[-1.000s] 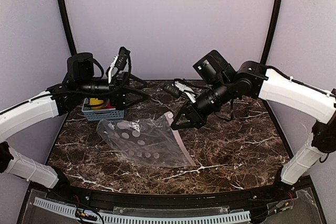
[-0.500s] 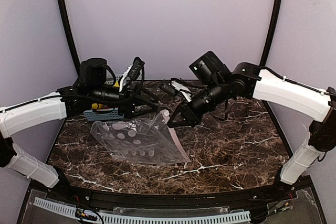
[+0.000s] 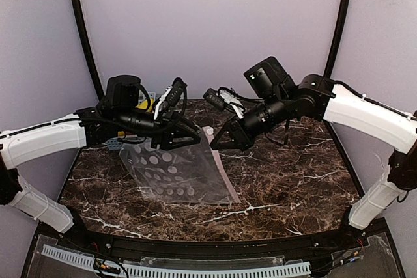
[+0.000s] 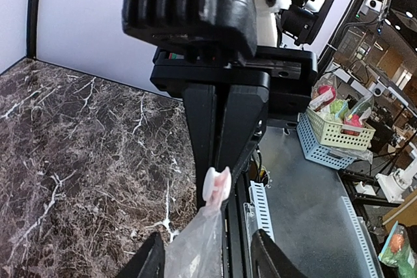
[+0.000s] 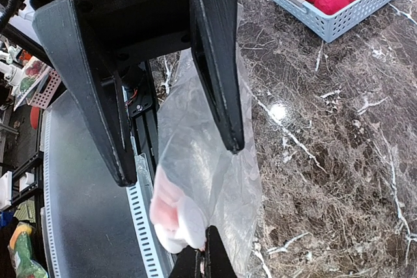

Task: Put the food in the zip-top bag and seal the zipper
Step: Pass from the right arm to the left

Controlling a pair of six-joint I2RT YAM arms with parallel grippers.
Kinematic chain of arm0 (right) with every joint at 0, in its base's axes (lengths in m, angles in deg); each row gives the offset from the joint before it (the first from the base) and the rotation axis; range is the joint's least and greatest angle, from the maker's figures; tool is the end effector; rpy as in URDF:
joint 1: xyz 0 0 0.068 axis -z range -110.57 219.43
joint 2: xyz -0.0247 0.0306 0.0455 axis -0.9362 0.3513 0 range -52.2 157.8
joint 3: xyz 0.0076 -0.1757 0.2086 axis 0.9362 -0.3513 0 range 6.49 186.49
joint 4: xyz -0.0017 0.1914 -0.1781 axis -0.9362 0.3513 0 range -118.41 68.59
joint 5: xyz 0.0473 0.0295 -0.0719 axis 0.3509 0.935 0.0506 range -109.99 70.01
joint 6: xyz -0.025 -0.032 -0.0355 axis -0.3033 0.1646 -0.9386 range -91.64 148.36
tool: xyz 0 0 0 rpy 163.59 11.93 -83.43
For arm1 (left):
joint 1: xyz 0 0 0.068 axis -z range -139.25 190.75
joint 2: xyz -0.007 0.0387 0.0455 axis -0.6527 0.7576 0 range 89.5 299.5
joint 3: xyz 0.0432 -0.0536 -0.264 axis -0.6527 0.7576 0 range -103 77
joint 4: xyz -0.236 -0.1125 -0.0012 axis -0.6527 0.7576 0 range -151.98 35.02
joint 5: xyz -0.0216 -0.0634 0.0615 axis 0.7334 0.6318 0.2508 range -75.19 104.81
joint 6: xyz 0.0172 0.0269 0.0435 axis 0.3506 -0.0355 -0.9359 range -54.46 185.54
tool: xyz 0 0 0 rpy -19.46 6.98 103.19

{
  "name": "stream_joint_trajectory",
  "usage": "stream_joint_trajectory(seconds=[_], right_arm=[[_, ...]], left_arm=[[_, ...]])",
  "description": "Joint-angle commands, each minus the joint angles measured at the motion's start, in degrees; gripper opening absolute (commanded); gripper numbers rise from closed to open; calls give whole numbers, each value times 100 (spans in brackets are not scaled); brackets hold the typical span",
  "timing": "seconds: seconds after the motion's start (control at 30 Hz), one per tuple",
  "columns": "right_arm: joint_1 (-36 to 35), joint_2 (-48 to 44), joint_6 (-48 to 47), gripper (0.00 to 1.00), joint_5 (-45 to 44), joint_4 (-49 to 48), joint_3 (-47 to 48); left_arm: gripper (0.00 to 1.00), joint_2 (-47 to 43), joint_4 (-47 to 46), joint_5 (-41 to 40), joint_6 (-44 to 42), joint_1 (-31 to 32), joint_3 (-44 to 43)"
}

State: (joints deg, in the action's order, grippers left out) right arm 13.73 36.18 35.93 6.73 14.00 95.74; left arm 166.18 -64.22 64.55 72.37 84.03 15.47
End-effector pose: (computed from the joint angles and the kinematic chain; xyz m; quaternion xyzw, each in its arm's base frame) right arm 0.1761 0.2864 0.3710 -0.4483 0.7715 0.3889 0.2295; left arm 0.2040 -0.2295 0.3426 0.4709 0.5920 -0.5374 0.3729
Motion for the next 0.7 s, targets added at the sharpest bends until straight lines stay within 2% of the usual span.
stream_joint_trajectory(seconds=[0.0,0.3,0.47,0.5,0.53,0.57,0.67], right_arm=[[27,-92,25,0,5,-166,-75],[26,-37,-6,0,18,-163,-48],[32,-68,-12,0,-36,-178,-87],[32,-85,-11,0,-62,-180,-103],[31,-103,13,2,-155,-184,-116],[33,-139,31,8,-263,-206,-129],[37,-435,96,32,-490,-480,-346]], left_arm=[[42,9,92,44,14,30,-114],[25,66,-57,188,155,29,-87],[3,45,-288,198,316,33,-10],[2,42,-335,202,339,36,-4],[1,40,-350,207,370,29,13],[1,35,-357,200,373,32,9],[1,-15,-189,78,247,27,-43]])
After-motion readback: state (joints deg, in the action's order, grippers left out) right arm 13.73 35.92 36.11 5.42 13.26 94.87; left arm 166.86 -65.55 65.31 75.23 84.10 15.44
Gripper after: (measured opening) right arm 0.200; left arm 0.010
